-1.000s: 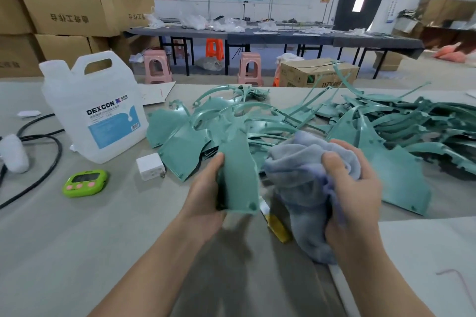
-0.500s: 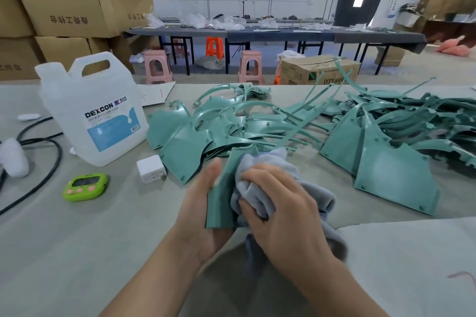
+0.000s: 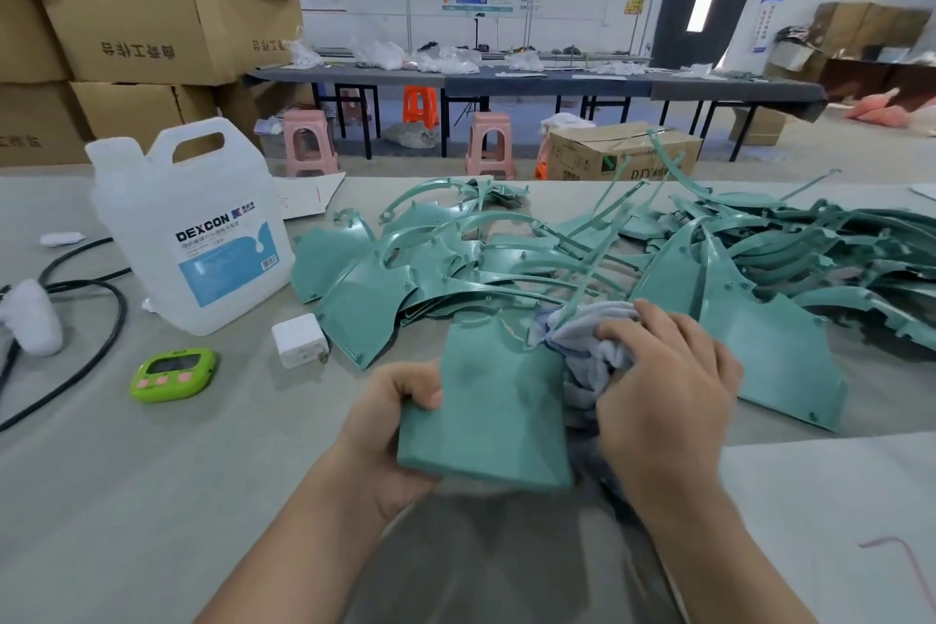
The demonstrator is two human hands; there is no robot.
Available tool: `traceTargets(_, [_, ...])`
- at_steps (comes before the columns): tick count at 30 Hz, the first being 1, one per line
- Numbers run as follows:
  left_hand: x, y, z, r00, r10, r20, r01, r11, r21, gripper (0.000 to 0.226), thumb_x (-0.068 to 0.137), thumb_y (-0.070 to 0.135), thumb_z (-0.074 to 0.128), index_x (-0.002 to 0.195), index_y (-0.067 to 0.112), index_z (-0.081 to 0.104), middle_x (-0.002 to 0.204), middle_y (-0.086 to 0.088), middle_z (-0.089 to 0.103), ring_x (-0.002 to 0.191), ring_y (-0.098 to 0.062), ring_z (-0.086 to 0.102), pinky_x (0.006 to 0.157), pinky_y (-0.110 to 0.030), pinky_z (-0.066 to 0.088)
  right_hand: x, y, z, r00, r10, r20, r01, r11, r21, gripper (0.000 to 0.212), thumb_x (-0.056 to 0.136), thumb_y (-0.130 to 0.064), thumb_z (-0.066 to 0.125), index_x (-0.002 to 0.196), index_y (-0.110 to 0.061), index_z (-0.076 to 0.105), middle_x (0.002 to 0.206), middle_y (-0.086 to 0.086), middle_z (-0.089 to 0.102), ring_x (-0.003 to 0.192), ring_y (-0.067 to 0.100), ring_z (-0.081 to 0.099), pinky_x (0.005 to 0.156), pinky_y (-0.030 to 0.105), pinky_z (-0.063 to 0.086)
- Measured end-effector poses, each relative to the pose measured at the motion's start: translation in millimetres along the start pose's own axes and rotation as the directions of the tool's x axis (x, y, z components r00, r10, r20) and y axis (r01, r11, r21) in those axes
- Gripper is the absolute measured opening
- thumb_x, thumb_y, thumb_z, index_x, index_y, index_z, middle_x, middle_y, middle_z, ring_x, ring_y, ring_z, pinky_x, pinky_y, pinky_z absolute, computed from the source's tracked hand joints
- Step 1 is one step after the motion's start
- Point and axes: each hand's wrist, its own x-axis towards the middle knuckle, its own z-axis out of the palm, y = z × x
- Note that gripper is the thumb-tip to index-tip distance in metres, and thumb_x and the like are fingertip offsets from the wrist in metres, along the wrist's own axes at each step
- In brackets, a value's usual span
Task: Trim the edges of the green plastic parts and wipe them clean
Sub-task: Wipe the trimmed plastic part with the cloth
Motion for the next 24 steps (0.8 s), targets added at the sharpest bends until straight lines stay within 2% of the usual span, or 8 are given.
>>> traceTargets(4, [0, 9, -6, 0.998, -0.049, -0.047, 0.053, 0.995, 0.087, 0.063, 0.05, 0.003, 0.046, 0.106, 0.002, 0.076, 0.107, -0.022, 0.07, 0.087, -0.037, 0.07, 0.074, -0.039, 0.059, 7, 0, -8, 0.994, 0.105, 0.0, -0.098, 0.932, 0.348, 0.045, 0.075, -0.001, 0.057, 0.076, -0.046, 0.06, 0.085, -0.025, 0.065, 0.092, 0.004, 0.06, 0.078, 0.017, 0.042])
traceTargets(7, [1, 10, -12, 0.991, 0.005, -0.133, 0.01, 0.994, 0.113, 0.058, 0.054, 0.004, 0.044, 0.1, 0.005, 0.079, 0.108, -0.019, 0.072, 0.085, -0.034, 0.07, 0.075, -0.037, 0.057, 9, 9, -7, 0.956, 0.294, 0.021, -0.267, 0.832, 0.487, 0.031, 0.087, -0.002, 0.061, 0.09, -0.032, 0.068, 0.083, -0.015, 0.067, 0.083, 0.003, 0.062, 0.069, 0.005, 0.037])
traceTargets(9, [3, 13, -18, 0.977, 0.051, -0.205, -0.03, 0.994, 0.107, 0.054, 0.062, 0.004, 0.039, 0.096, 0.007, 0.081, 0.106, -0.016, 0.075, 0.081, -0.031, 0.073, 0.068, -0.034, 0.06, 12, 18, -6, 0.931, 0.365, 0.007, -0.317, 0.797, 0.515, 0.024, 0.089, -0.007, 0.065, 0.095, -0.03, 0.067, 0.085, -0.013, 0.067, 0.083, 0.001, 0.061, 0.072, 0.009, 0.044])
traceTargets(11, [3, 17, -20, 0.968, 0.057, -0.243, -0.039, 0.996, 0.08, 0.053, 0.063, 0.005, 0.038, 0.096, 0.006, 0.08, 0.102, -0.015, 0.076, 0.079, -0.03, 0.074, 0.064, -0.032, 0.061, 13, 26, -6, 0.927, 0.375, 0.019, -0.345, 0.831, 0.436, 0.026, 0.089, -0.009, 0.065, 0.109, -0.027, 0.066, 0.102, -0.002, 0.07, 0.1, 0.015, 0.062, 0.088, 0.034, 0.051])
traceTargets(14, [-1, 21, -21, 0.969, 0.038, -0.246, -0.022, 0.997, 0.07, 0.05, 0.054, 0.006, 0.046, 0.09, 0.006, 0.081, 0.098, -0.014, 0.076, 0.078, -0.029, 0.074, 0.064, -0.031, 0.061, 11, 18, -10, 0.967, 0.255, 0.004, -0.251, 0.952, 0.176, 0.063, 0.082, -0.001, 0.066, 0.142, -0.018, 0.054, 0.152, 0.01, 0.049, 0.143, 0.032, 0.035, 0.119, 0.043, 0.023])
traceTargets(18, [-1, 17, -21, 0.974, 0.063, -0.217, -0.035, 0.991, 0.129, 0.065, 0.048, 0.004, 0.05, 0.107, 0.009, 0.078, 0.113, -0.013, 0.074, 0.09, -0.03, 0.073, 0.072, -0.034, 0.062, -4, -11, -8, 0.972, -0.207, -0.111, 0.23, 0.934, 0.272, 0.035, 0.076, 0.008, 0.057, 0.096, -0.013, 0.077, 0.103, 0.002, 0.075, 0.102, 0.018, 0.064, 0.094, 0.032, 0.043])
traceTargets(21, [1, 15, -20, 0.968, 0.108, -0.227, -0.066, 0.98, 0.187, 0.066, 0.058, -0.007, 0.046, 0.118, 0.007, 0.071, 0.117, -0.016, 0.073, 0.094, -0.033, 0.073, 0.079, -0.042, 0.062, -18, -31, -2, 0.972, 0.081, 0.219, -0.192, 0.812, 0.551, 0.033, 0.094, -0.023, 0.067, 0.124, -0.038, 0.068, 0.093, -0.032, 0.066, 0.092, -0.019, 0.06, 0.08, 0.004, 0.043])
traceTargets(24, [3, 11, -17, 0.959, 0.158, -0.233, -0.096, 0.961, 0.258, 0.048, 0.07, -0.009, 0.059, 0.117, 0.0, 0.07, 0.115, -0.023, 0.072, 0.093, -0.036, 0.074, 0.077, -0.044, 0.063, -22, -30, 4, 0.872, 0.059, 0.487, -0.391, 0.683, 0.618, 0.038, 0.09, -0.022, 0.071, 0.121, -0.042, 0.062, 0.093, -0.022, 0.074, 0.088, -0.008, 0.069, 0.075, 0.01, 0.051])
